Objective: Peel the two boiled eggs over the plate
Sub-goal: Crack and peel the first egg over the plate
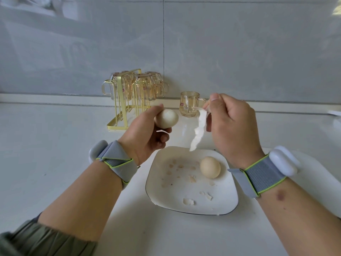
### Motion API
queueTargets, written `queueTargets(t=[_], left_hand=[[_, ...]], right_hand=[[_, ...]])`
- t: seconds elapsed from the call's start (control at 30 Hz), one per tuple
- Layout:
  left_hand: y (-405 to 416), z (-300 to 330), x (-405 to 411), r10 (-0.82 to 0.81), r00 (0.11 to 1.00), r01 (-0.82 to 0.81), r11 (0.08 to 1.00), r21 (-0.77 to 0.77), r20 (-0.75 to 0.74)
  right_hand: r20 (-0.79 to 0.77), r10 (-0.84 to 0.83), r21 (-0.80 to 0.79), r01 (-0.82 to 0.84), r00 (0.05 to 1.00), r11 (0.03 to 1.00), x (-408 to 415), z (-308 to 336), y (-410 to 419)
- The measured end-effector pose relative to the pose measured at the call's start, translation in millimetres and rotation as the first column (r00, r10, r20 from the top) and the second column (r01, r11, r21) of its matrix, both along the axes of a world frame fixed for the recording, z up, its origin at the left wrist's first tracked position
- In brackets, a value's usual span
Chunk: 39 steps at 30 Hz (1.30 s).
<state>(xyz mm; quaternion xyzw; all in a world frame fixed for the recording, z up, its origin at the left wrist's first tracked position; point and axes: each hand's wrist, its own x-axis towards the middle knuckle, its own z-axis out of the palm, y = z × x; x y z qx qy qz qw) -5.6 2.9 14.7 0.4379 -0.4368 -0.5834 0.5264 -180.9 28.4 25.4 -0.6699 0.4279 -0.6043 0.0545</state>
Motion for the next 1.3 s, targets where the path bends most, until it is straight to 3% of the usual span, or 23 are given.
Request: queueTargets(t=[0.3, 0.57, 0.77, 1.03, 1.3], left_hand=[[4.2, 2.6, -1.2, -0.034, 0.999, 0.031, 0.997, -0.067, -0.039], [4.2, 3.7, -1.4, -0.050, 0.980, 0.029, 0.993, -0.111, -0.194], [3.8, 2.1, -1.9, -0.123, 0.970, 0.093, 0.985, -0.148, -0.208], [7.5, 2.6, -4.6, -0.261, 0.965, 0.240, 0.926, -0.290, -0.037], [14.2, 1.9, -10.5, -0.248, 0.960, 0.276, 0.907, -0.319, 0.128]], right_hand=[[-0.133, 0.178, 0.134, -0.160, 0.975, 0.978, 2.6, -2.3, 6.6], [-0.172, 0.077, 0.091, -0.062, 0.982, 0.994, 1.5, -2.9, -0.5], [-0.225, 0.046, 0.154, -0.011, 0.973, 0.988, -1.0, -7.2, -5.0], [-0.233, 0.033, 0.222, 0.020, 0.972, 0.975, 1.3, -5.8, -2.7], [-0.300, 0.007, 0.203, 0.057, 0.954, 0.978, 3.0, -4.7, 2.8]])
